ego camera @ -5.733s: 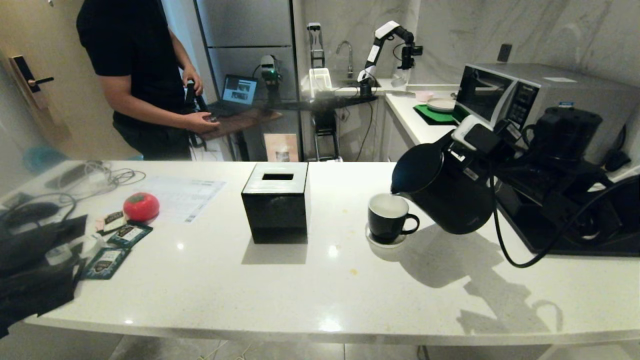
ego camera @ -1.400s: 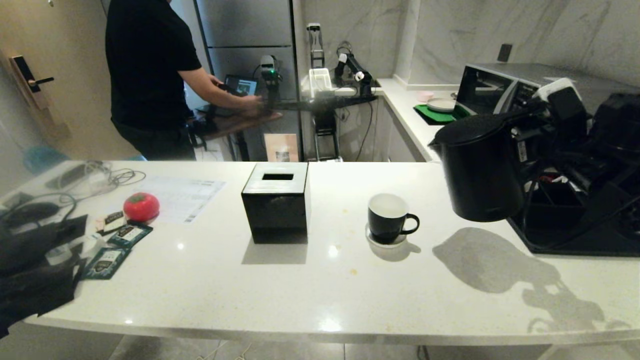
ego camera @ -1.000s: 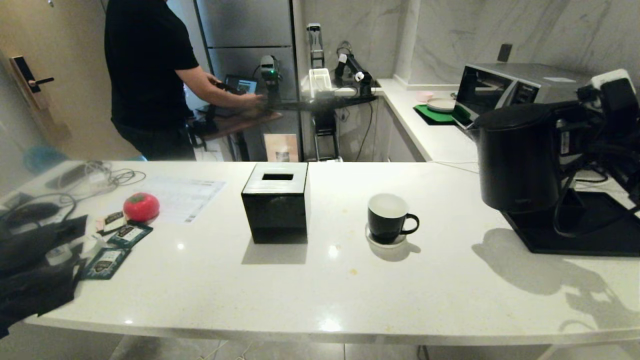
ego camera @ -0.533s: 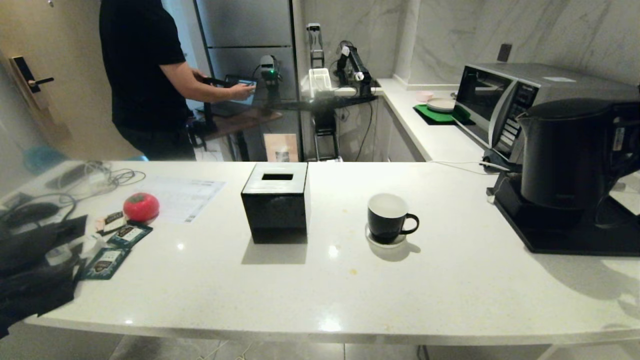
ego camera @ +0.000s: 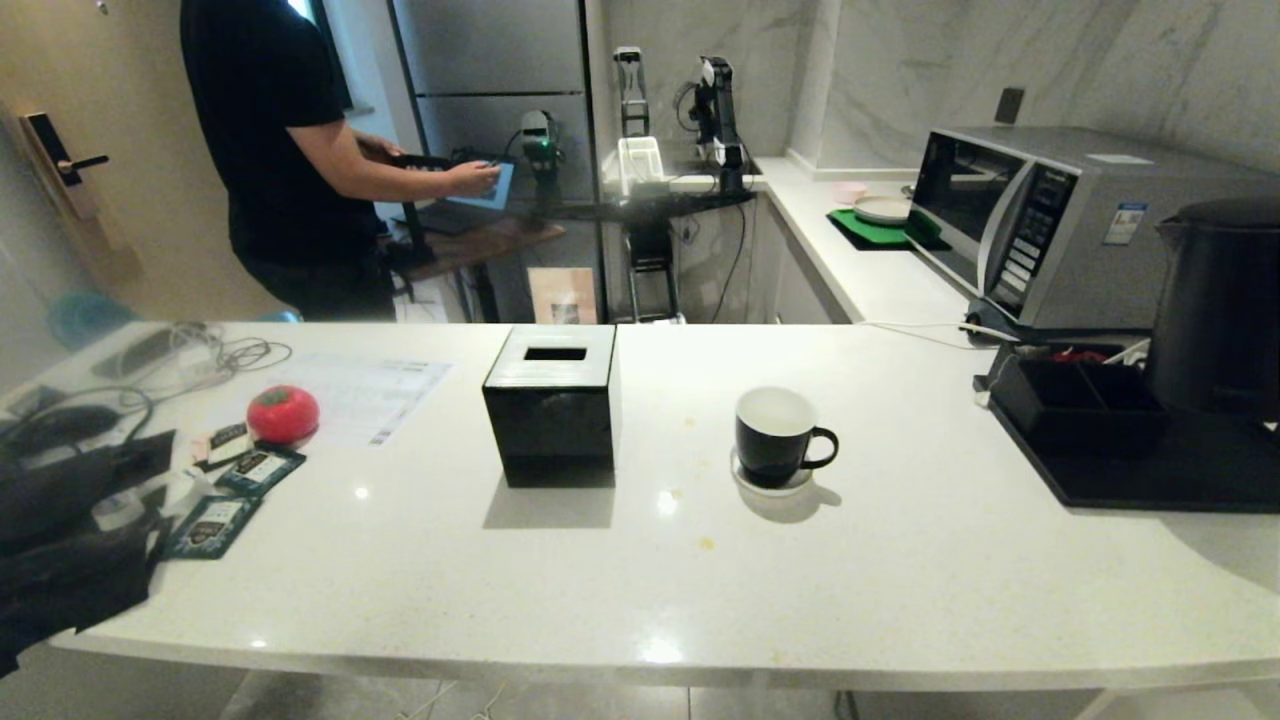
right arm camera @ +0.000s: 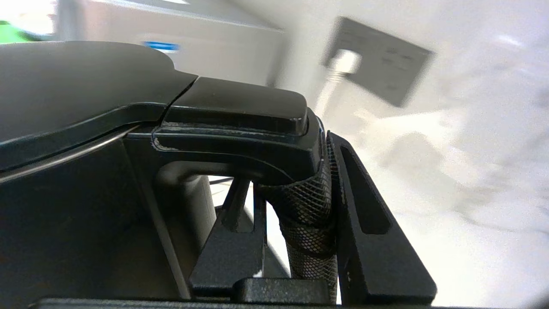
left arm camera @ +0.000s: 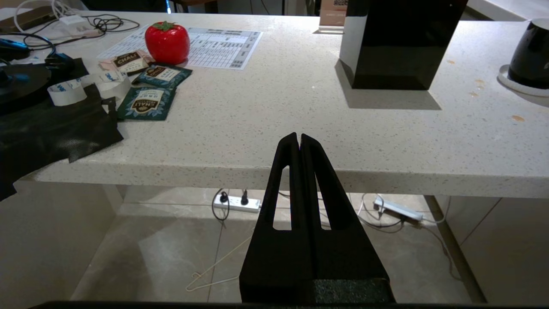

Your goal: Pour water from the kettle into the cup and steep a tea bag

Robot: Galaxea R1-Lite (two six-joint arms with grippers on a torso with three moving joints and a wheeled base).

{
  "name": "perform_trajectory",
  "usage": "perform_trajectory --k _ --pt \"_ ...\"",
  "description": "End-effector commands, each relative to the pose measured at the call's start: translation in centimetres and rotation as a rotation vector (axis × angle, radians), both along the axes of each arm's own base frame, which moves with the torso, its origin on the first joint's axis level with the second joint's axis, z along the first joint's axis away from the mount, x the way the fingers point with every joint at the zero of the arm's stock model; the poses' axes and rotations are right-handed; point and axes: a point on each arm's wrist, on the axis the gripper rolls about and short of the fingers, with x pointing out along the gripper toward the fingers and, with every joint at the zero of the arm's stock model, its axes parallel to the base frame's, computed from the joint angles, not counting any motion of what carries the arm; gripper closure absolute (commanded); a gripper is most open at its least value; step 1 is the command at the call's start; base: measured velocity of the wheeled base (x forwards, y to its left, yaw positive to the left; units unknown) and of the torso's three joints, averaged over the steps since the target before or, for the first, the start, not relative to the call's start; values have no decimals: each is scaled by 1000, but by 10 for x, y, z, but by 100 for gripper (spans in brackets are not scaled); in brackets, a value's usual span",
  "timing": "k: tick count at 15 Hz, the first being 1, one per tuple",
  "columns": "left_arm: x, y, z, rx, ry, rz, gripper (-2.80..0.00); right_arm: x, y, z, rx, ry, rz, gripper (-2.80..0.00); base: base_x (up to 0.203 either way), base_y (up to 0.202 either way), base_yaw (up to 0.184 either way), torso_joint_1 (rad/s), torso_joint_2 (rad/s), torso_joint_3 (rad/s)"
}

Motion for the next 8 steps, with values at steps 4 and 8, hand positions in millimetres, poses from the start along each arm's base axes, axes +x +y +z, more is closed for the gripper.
perform_trajectory --k 4,8 --pt "0 0 0 0 0 0 0 -7 -34 -11 40 -8 -86 0 0 0 0 0 0 0" --pt "0 0 0 0 0 1 0 -7 -59 -15 50 -16 -140 0 0 0 0 0 0 0"
